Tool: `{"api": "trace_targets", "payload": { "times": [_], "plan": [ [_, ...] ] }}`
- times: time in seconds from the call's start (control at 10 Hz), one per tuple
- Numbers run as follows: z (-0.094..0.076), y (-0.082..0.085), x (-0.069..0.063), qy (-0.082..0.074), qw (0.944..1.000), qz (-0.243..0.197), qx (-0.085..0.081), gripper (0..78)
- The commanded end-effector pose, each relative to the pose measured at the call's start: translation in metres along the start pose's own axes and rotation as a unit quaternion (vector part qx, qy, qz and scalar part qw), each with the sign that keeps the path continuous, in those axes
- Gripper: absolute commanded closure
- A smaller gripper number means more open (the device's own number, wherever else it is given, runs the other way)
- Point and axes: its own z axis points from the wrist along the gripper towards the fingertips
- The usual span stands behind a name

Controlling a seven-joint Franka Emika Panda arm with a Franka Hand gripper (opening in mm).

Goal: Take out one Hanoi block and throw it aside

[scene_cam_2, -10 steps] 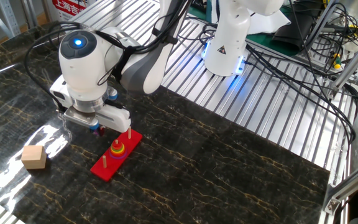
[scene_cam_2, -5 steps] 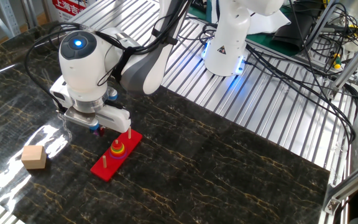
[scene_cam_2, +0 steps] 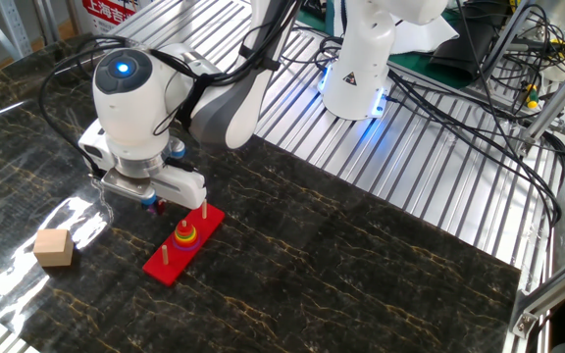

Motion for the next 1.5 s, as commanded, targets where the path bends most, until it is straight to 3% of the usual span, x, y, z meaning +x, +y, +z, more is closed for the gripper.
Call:
{"api": "trace_targets", "payload": {
  "times": [0.1, 1.5],
  "plan": [
    [0.0029, -0.0007, -0.0008, -0.002, 1.0, 0.0, -0.001, 76.4],
    [0.01, -0.002, 0.0007, -0.006, 1.0, -0.001, -0.005, 76.4]
  ]
}}
